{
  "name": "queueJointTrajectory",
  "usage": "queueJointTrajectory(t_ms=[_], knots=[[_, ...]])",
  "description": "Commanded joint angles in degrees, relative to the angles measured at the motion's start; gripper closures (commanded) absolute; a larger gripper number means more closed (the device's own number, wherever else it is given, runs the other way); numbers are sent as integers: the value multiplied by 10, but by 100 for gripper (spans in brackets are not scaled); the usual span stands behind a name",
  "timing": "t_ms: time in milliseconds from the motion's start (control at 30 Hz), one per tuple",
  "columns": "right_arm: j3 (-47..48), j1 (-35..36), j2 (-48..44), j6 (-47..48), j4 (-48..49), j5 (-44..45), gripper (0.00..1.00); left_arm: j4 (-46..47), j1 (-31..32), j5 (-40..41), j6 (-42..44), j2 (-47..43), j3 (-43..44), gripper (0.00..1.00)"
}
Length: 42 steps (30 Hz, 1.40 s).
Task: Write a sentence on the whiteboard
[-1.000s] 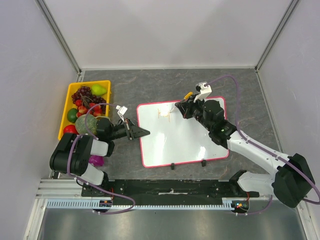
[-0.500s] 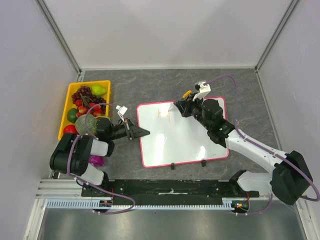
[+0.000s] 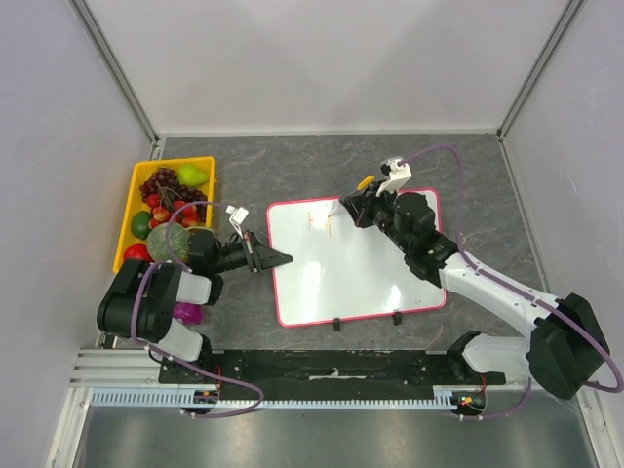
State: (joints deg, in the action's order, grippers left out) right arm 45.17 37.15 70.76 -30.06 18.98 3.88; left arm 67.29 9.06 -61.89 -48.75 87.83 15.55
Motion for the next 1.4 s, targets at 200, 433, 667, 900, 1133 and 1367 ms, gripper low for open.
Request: queueJointTrajectory(t_ms=[200,433,667,900,1133,1367], knots=[[5,-20,-19,26,-36,38,100,-25,1,34,86,8,3,98],[-3,-23,-26,31,-43,26,100,-27,1,34,87,8,4,98],[-17,-23,-27,30,-40,4,100,-28,1,34,88,8,4,98],[-27,-23,-31,28,-36,-19,100,-29,1,34,88,8,4,98],[-34,-22,-26,12,-23,-37,100,-29,2,34,88,8,4,98],[-33,-23,-12,-16,3,-51,100,-29,1,34,88,6,4,98]])
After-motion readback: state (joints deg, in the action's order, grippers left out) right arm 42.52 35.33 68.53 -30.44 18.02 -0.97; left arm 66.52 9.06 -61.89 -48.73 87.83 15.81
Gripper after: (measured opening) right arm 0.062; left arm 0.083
